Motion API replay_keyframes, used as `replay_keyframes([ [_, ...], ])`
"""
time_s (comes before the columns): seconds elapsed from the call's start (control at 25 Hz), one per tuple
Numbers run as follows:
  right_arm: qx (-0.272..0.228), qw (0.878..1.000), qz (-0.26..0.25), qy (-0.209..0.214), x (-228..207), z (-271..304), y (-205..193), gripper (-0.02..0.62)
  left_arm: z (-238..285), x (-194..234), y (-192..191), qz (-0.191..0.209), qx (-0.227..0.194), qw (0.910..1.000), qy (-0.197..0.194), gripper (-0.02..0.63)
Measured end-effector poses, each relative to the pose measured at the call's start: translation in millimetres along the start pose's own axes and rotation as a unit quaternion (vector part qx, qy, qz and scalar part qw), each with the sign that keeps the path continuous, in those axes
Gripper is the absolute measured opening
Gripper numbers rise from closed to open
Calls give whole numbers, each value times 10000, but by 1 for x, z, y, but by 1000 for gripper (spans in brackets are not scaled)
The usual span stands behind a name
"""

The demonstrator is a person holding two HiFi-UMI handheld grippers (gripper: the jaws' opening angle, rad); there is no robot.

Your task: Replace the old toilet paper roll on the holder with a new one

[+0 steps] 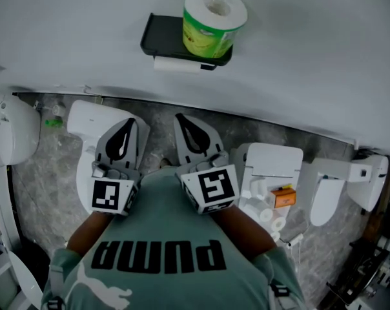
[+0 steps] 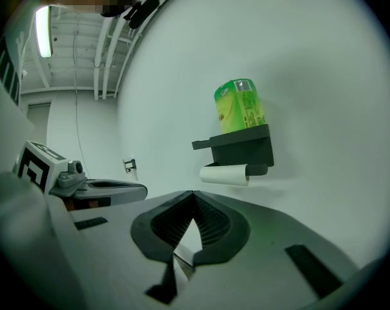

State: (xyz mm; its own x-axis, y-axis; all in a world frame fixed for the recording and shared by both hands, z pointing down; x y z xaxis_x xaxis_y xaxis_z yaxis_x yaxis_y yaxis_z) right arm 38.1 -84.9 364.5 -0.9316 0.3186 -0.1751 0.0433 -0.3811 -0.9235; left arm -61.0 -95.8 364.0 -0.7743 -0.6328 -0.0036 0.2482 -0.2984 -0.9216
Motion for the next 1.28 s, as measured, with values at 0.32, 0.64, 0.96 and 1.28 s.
replay_keyframes([
  [0.32, 23, 9989, 242, 393, -27, 9, -2, 5, 24, -15, 6, 92, 186, 9995, 239, 3],
  [0.64, 149, 9959, 496, 746, -32, 17, -4, 5, 35, -18, 2, 129, 402, 9987, 301, 3],
  [0.96, 24, 9932, 981, 631, -37, 29, 1, 6, 53, -14, 13, 346, 363, 9986, -136, 3],
  [1.28, -260, 9747, 2109, 696, -44, 45, 1, 57, 64, -3, 15, 507, 344, 9968, -523, 3],
])
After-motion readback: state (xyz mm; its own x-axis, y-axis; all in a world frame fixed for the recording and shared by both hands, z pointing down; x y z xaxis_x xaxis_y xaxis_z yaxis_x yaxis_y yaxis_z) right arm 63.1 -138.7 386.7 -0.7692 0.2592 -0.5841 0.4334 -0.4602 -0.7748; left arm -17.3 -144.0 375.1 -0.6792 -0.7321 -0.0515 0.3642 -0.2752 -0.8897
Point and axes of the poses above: the fingertips, and each gripper's own axes: z forward along the fingers, x to its left, y out of its top, the point moved 1 cm from there along -z, backward along the fingers, and after that the axes turned 10 degrees about x, right-handed, at the moved point
